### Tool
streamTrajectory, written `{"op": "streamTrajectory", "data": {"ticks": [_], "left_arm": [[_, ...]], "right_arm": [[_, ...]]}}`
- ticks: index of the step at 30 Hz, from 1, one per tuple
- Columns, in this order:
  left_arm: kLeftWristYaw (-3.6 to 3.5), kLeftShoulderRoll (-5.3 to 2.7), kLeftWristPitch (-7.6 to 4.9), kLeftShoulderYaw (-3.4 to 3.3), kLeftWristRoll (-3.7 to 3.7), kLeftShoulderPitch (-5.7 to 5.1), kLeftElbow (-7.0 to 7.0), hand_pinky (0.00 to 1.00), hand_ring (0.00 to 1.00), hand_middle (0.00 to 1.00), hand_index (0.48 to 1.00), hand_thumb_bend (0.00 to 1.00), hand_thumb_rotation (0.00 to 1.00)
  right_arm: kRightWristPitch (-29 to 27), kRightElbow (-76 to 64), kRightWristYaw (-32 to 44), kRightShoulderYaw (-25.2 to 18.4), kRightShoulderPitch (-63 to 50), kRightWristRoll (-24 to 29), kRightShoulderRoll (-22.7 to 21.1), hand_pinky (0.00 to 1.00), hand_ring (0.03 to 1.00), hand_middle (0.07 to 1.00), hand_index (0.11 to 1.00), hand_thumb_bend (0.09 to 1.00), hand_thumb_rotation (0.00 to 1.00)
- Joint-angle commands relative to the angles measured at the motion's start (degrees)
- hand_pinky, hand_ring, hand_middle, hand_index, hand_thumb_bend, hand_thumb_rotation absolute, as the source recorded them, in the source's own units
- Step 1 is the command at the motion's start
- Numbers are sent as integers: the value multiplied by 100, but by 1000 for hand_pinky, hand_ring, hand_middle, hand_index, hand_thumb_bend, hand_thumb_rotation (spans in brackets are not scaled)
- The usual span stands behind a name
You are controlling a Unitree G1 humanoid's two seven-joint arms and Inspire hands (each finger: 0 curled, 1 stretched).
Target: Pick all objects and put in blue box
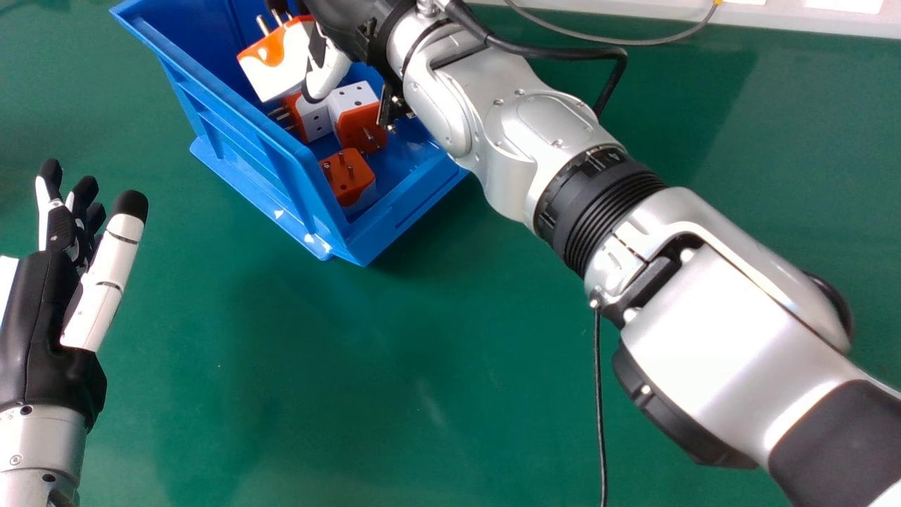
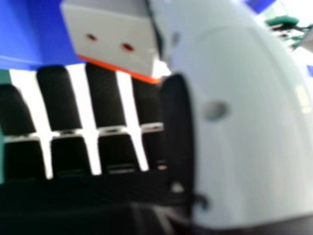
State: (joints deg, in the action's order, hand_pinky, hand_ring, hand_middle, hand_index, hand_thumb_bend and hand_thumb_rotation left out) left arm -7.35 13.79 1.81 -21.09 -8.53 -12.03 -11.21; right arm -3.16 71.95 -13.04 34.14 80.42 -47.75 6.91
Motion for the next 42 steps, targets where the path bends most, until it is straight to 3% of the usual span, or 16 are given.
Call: {"op": "streamTrajectory", "data": {"ticks": [1, 14, 15, 18, 19, 20, 23, 24, 28, 35, 42], "left_arm": [[-1, 19, -158, -40, -11, -6, -38, 1000, 1000, 1000, 1000, 551, 728], [11, 18, -158, -34, -16, 15, -34, 1000, 1000, 1000, 1000, 559, 730], [10, 18, -162, -34, -17, 20, -24, 1000, 1000, 1000, 1000, 558, 729], [-2, 18, -198, -35, -24, 27, 12, 1000, 1000, 1000, 1000, 558, 729], [-3, 19, -208, -35, -22, 26, 16, 1000, 1000, 1000, 1000, 561, 730], [-4, 21, -215, -36, -21, 25, 21, 1000, 1000, 1000, 1000, 561, 730], [-7, 28, -222, -42, -23, 19, 26, 1000, 1000, 1000, 1000, 572, 731], [-5, 28, -221, -40, -20, 19, 25, 1000, 1000, 1000, 1000, 572, 731], [-9, 32, -218, -40, -30, 28, 31, 1000, 1000, 1000, 1000, 580, 734], [-18, 42, -235, -22, -40, 56, 92, 1000, 1000, 1000, 1000, 588, 737], [-45, 72, -272, -15, -28, 94, 204, 1000, 1000, 1000, 1000, 587, 736]], "right_arm": [[-61, -69, -110, 37, 253, 25, 85, 327, 439, 513, 500, 495, 0], [258, -52, 213, 40, 215, 103, 94, 337, 454, 521, 471, 497, 0], [288, -59, 241, 59, 213, 85, 87, 357, 512, 587, 474, 493, 0], [389, -84, 267, 160, 163, -6, 56, 357, 512, 587, 474, 493, 0], [430, -75, 261, 201, 148, -35, 57, 415, 574, 638, 478, 497, 23], [483, -64, 255, 255, 139, -71, 62, 415, 574, 638, 478, 497, 23], [664, -68, 271, 449, 141, -189, 51, 688, 782, 815, 728, 673, 152], [719, -74, 275, 507, 147, -213, 43, 688, 782, 815, 728, 673, 152], [883, -90, 274, 589, 152, -265, 49, 872, 911, 924, 889, 863, 316], [950, -107, 175, 597, 71, -208, 13, 979, 986, 988, 982, 979, 405], [882, -155, 254, 586, 39, -177, -81, 997, 998, 998, 997, 998, 433]]}}
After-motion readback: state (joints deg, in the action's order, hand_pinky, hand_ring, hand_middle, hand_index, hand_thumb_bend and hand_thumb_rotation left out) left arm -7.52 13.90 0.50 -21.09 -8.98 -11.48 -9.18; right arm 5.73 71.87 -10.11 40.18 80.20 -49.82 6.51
